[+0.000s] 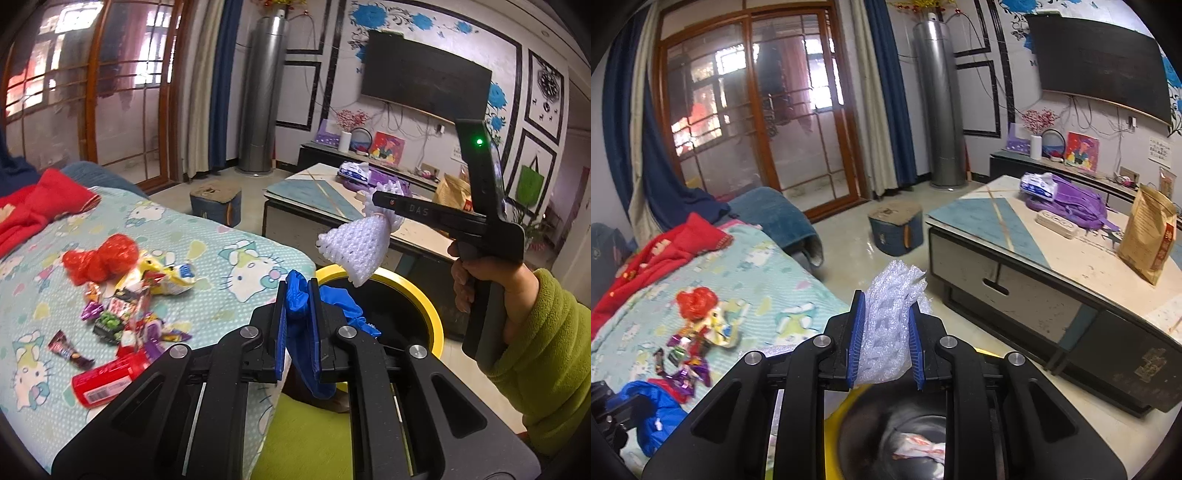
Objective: Collect trash
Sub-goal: 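Carry the blue glove and purple foam net over the yellow bin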
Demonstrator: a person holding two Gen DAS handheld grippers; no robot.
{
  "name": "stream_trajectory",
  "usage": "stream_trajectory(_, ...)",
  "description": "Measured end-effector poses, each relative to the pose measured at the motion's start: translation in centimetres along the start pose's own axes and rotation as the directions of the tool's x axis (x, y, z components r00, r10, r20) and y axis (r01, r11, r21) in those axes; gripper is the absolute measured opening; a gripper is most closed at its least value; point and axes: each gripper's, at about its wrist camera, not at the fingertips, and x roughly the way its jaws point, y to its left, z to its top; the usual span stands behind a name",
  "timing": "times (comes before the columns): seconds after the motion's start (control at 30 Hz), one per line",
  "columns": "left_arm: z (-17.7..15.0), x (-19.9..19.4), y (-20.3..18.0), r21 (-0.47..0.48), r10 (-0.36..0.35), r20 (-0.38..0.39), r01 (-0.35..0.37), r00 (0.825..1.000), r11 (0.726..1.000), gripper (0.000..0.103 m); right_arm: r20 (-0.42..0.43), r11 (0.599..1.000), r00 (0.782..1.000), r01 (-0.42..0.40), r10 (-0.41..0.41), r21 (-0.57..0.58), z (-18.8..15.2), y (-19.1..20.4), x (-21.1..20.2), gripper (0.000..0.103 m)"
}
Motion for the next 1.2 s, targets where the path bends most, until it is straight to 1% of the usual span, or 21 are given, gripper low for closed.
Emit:
stream_trajectory(0.3,0.8,2.7,-1.8,0.041,-0.023,-0.014,0.024,1.000,0.999,0.006,-0.047,0.998,0.997,0.061,-0.059,0.028,-1.1,-3.1,1.6,0.022)
stream_trajectory(0.5,0.8,4.5,-2.9,0.041,-0.051,-0.016,0.051,0.999,0.998,0.006,-0.077,0.993,0.992,0.102,-0.098,0.051,-2.0,-5.3,2.6,0.022)
stream_trajectory(0.67,0.3,5.8,-3.6,0.033,-0.069,-0.032,0.070,0.997,0.997,0.006,-0.094,0.990,0.988,0.128,-0.122,0.062,-2.7,-6.6,3.1,0.022)
stream_trajectory(0.87,-0.6,7.3,-4.0,0.034,-0.083,-0.064,0.085,0.995,0.996,0.006,-0.115,0.988,0.985,0.138,-0.130,0.069,-3.4,-7.5,3.8,0.023)
stream_trajectory(1.2,-2.0,9.6,-4.9,0.051,-0.108,-0.115,0.115,0.987,0.992,0.006,-0.146,0.988,0.982,0.130,-0.117,0.081,-4.1,-8.1,4.8,0.025)
